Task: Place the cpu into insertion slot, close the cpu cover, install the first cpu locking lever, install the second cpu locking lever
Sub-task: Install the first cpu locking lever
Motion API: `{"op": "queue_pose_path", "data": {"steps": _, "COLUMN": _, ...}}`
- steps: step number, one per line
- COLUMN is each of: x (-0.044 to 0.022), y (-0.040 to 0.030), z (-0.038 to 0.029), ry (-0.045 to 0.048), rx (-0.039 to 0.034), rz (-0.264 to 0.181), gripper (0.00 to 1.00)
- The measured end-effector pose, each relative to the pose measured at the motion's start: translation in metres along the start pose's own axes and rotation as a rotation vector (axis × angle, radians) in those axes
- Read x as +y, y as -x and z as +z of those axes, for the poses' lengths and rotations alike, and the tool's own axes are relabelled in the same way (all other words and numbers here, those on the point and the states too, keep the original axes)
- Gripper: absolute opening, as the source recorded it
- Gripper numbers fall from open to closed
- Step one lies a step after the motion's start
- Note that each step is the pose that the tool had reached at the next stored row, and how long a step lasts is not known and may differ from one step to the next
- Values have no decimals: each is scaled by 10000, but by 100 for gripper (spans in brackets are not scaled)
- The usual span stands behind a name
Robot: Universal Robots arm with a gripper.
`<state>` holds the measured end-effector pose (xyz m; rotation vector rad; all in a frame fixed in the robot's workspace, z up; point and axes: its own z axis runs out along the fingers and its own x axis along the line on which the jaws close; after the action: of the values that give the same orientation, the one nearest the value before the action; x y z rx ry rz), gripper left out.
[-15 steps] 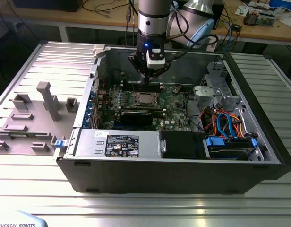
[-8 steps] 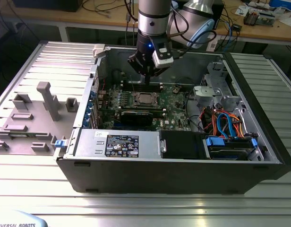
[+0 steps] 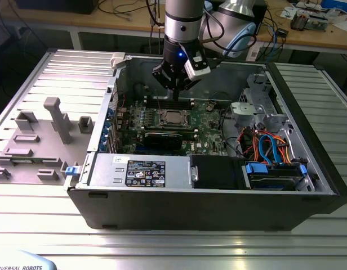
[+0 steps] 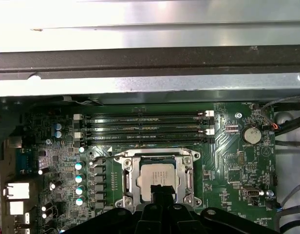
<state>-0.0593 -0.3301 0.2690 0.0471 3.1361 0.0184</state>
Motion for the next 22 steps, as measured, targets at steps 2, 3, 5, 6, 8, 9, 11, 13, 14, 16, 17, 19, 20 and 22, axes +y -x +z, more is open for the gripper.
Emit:
{"op": "queue_pose_path", "data": {"steps": 2, "x": 0, "y": 0, "z": 0, "ry": 0, "rx": 0, "rz": -2, "gripper": 11}}
{"op": "queue_pose_path", "data": {"steps": 3, "x": 0, "y": -1, "z": 0, "ry": 0, "rx": 0, "rz": -3, "gripper": 11}}
{"op": "queue_pose_path", "data": {"steps": 5, "x": 0, "y": -9, "z": 0, "ry": 1, "rx": 0, "rz": -3, "gripper": 11}}
{"op": "queue_pose_path", "data": {"steps": 6, "x": 0, "y": -15, "z": 0, "ry": 1, "rx": 0, "rz": -3, "gripper": 11}}
{"op": "queue_pose_path", "data": {"steps": 8, "x": -1, "y": -27, "z": 0, "ry": 1, "rx": 0, "rz": -2, "gripper": 11}}
{"op": "queue_pose_path", "data": {"steps": 9, "x": -1, "y": -33, "z": 0, "ry": 1, "rx": 0, "rz": -3, "gripper": 11}}
{"op": "queue_pose_path", "data": {"steps": 11, "x": -1, "y": -46, "z": 0, "ry": 0, "rx": 1, "rz": -3, "gripper": 11}}
{"op": "queue_pose_path", "data": {"steps": 13, "x": -2, "y": -57, "z": 0, "ry": 0, "rx": 1, "rz": -3, "gripper": 11}}
{"op": "queue_pose_path", "data": {"steps": 14, "x": -2, "y": -63, "z": 0, "ry": 1, "rx": 0, "rz": -3, "gripper": 11}}
{"op": "queue_pose_path", "data": {"steps": 16, "x": -2, "y": -77, "z": 0, "ry": 0, "rx": 0, "rz": -2, "gripper": 11}}
{"op": "queue_pose_path", "data": {"steps": 17, "x": -2, "y": -83, "z": 0, "ry": 1, "rx": 0, "rz": -2, "gripper": 11}}
{"op": "queue_pose_path", "data": {"steps": 19, "x": -4, "y": -119, "z": 1, "ry": 1, "rx": 0, "rz": -3, "gripper": 11}}
{"op": "queue_pose_path", "data": {"steps": 20, "x": -4, "y": -137, "z": 0, "ry": 1, "rx": 0, "rz": -3, "gripper": 11}}
{"op": "queue_pose_path", "data": {"steps": 22, "x": -6, "y": -188, "z": 0, "ry": 0, "rx": 0, "rz": -3, "gripper": 11}}
